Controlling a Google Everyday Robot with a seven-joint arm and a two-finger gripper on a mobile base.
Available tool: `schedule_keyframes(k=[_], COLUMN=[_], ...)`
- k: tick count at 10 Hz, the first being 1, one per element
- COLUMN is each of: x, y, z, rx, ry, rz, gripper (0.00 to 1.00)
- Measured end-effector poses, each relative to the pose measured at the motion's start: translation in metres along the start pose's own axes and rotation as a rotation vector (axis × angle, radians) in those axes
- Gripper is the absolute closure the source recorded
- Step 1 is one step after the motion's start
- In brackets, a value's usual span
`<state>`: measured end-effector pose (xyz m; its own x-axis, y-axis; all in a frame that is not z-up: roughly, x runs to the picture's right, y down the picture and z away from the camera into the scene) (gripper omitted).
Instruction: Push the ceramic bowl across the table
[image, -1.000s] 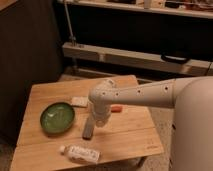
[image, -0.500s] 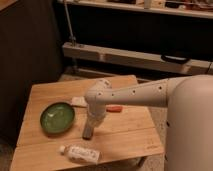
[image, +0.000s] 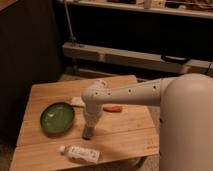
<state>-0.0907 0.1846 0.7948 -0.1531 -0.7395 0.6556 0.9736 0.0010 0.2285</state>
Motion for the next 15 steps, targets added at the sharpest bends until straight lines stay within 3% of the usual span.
schedule_keyframes(k=[10,15], x=[0.013,0.025], y=[-0.049,-0.054], z=[0.023,0.03], rx=[0.002,-0.071], ry=[-0.019,-0.016], rz=[-0.011,0.052], gripper=[1.0,1.0])
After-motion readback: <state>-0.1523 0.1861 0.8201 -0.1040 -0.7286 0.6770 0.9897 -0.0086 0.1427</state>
